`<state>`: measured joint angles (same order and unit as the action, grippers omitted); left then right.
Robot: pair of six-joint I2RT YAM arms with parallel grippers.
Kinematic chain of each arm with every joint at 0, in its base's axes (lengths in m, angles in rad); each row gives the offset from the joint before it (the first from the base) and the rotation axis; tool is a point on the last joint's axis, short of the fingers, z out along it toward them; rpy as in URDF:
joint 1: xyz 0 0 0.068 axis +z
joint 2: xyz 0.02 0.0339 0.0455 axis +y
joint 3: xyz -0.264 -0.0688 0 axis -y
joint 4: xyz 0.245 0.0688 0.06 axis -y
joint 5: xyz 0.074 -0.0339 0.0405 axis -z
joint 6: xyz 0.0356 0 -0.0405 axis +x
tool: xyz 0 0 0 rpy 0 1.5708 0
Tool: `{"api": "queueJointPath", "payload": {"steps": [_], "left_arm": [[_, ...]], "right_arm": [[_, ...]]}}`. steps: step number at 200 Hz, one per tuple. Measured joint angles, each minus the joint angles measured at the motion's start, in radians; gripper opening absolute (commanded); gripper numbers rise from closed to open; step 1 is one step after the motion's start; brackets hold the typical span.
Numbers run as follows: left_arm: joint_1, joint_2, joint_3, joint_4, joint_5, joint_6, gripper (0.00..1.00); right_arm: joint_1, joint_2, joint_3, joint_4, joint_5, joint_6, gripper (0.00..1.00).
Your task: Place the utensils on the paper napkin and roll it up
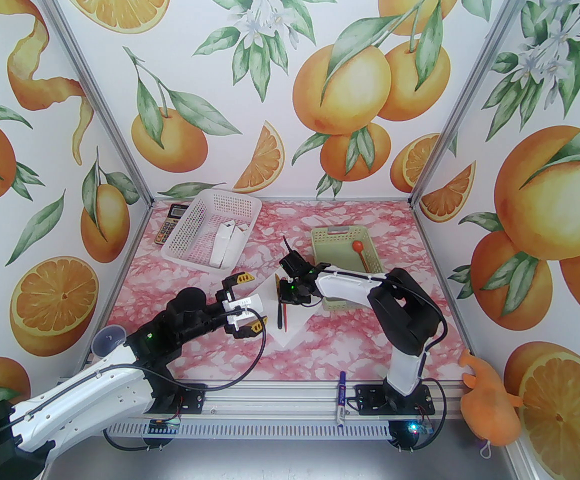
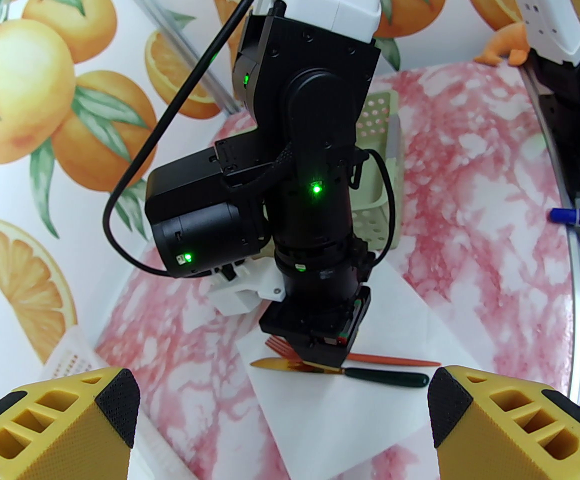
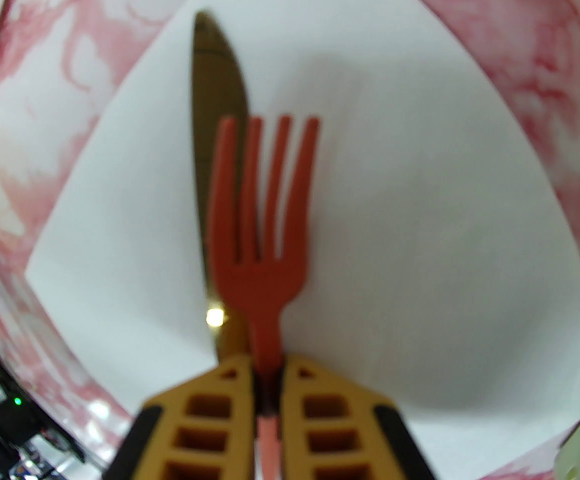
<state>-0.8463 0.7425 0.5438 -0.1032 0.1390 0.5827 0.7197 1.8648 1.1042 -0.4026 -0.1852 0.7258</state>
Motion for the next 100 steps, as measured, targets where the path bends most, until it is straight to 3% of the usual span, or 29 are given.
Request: {"api": "queueJointPath", "payload": {"steps": [100], "left_arm": [[0.0, 0.006, 0.0, -0.001, 0.008, 0.0, 1.0]], "right_arm": [[0.0, 0.001, 0.034, -0.011, 0.001, 0.003, 0.13]]}}
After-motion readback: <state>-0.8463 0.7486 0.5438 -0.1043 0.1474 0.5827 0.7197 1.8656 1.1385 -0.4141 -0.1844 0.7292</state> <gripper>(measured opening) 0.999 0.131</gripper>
